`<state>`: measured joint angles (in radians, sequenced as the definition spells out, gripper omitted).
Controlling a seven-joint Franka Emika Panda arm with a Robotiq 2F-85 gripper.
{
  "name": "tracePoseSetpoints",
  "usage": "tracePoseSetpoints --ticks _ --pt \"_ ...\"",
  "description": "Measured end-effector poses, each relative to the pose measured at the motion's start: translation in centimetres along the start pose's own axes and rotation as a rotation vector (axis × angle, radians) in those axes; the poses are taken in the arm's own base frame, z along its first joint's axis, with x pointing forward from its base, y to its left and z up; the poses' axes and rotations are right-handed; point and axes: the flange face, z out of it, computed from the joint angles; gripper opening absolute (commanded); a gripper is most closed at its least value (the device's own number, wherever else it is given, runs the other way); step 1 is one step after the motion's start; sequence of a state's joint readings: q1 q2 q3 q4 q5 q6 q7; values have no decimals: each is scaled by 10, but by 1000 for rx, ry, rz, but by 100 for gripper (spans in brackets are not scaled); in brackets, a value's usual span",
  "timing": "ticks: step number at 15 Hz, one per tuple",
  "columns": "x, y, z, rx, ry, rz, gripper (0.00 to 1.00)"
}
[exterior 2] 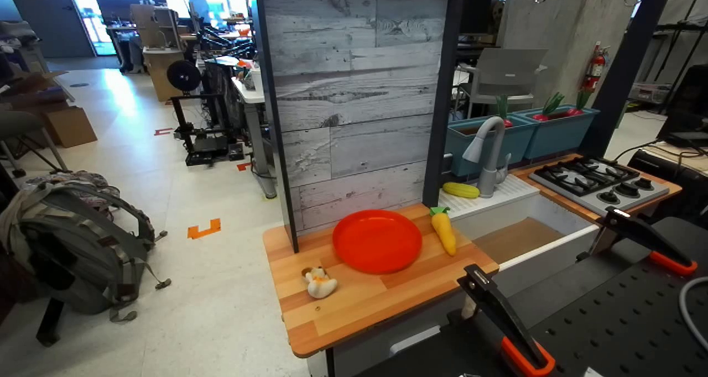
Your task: Move the tap nozzle to the right
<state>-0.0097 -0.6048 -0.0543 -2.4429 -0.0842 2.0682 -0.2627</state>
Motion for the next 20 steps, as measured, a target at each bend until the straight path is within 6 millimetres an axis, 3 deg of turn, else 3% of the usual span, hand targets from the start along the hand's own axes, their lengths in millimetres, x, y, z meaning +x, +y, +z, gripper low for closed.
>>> tracePoseSetpoints --ticks 17,20 --pt "0 0 1 0 -2 5 100" --pt "-2 3 11 5 -22 38 100"
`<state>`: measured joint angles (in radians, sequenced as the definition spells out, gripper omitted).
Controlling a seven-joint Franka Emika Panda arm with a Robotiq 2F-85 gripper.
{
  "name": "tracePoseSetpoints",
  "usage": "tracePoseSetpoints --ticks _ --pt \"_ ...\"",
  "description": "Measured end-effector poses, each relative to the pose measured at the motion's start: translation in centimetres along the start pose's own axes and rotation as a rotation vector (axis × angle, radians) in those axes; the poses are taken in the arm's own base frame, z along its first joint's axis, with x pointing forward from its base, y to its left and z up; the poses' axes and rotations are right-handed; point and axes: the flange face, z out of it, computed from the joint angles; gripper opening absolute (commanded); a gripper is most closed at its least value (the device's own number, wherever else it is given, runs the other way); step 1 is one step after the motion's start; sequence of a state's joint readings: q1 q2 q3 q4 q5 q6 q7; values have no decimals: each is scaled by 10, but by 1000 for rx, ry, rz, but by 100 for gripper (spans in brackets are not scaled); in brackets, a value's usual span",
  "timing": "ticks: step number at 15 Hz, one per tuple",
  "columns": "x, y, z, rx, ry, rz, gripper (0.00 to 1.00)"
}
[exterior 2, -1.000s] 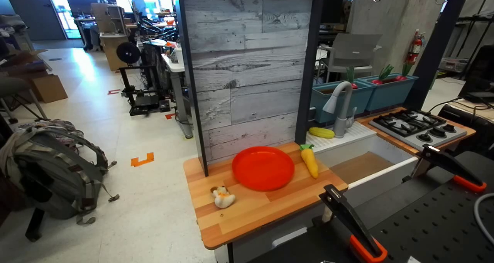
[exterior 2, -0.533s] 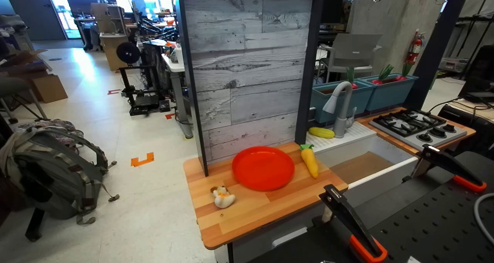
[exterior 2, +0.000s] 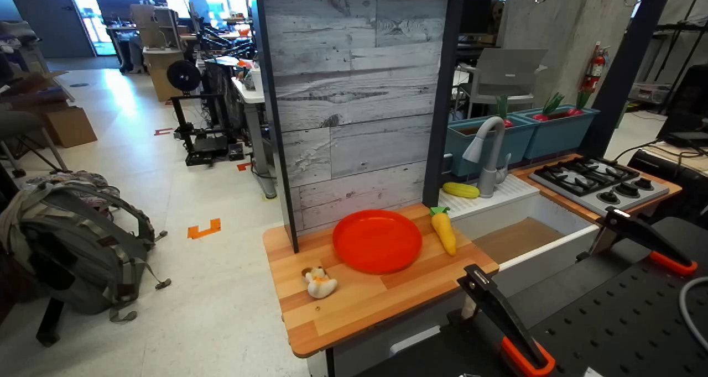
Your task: Move the tap nozzle to the right
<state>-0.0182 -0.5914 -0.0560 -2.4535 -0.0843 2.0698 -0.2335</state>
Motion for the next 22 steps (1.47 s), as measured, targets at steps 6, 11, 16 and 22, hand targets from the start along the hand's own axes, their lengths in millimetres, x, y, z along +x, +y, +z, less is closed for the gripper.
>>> tracePoseSetpoints --ticks 6,11,16,22 --pt "12 23 60 0 -46 155 100" --pt "30 44 121 -12 -58 322 100" --pt "48 58 193 -25 -103 513 100" --pt "65 75 269 -53 -153 793 100"
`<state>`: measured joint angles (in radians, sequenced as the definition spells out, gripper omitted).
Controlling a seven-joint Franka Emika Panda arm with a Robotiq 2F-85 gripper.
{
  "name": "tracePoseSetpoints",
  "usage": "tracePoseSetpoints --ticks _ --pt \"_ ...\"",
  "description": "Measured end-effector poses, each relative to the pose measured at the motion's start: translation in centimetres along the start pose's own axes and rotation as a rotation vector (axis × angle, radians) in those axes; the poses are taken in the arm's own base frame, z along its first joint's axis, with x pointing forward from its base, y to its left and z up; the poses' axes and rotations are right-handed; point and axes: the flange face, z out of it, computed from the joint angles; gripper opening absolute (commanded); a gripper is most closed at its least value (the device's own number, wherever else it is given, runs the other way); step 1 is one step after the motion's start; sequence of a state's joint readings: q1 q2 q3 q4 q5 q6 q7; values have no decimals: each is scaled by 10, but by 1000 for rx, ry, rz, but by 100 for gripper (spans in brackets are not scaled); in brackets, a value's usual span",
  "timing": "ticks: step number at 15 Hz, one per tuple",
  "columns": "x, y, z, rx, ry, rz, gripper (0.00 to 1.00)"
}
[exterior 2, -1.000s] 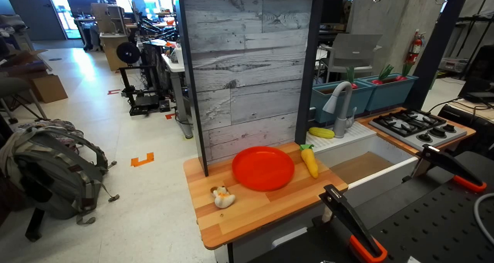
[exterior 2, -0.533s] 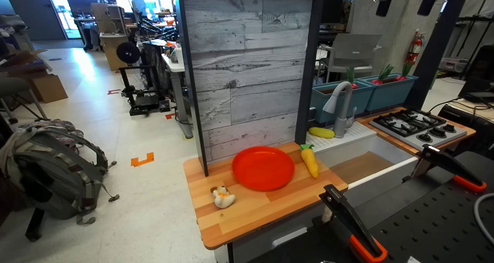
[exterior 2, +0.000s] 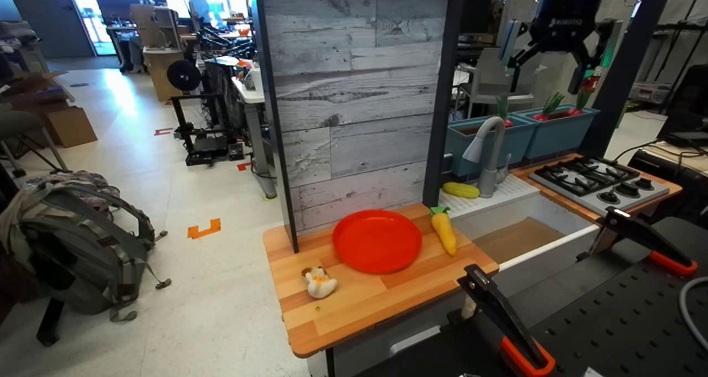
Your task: Move the tap nozzle to the right
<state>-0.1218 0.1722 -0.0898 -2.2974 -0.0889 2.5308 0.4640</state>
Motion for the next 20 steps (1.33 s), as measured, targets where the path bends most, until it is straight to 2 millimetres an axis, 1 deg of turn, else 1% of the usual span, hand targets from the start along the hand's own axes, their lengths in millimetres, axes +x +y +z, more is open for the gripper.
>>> tracePoseSetpoints --ticks 3,5,10,20 --pt "14 2 25 -12 -18 132 100" --pt "23 3 38 13 -25 204 100" --pt "45 -2 59 108 -4 353 100" --pt "87 -19 100 155 6 461 100"
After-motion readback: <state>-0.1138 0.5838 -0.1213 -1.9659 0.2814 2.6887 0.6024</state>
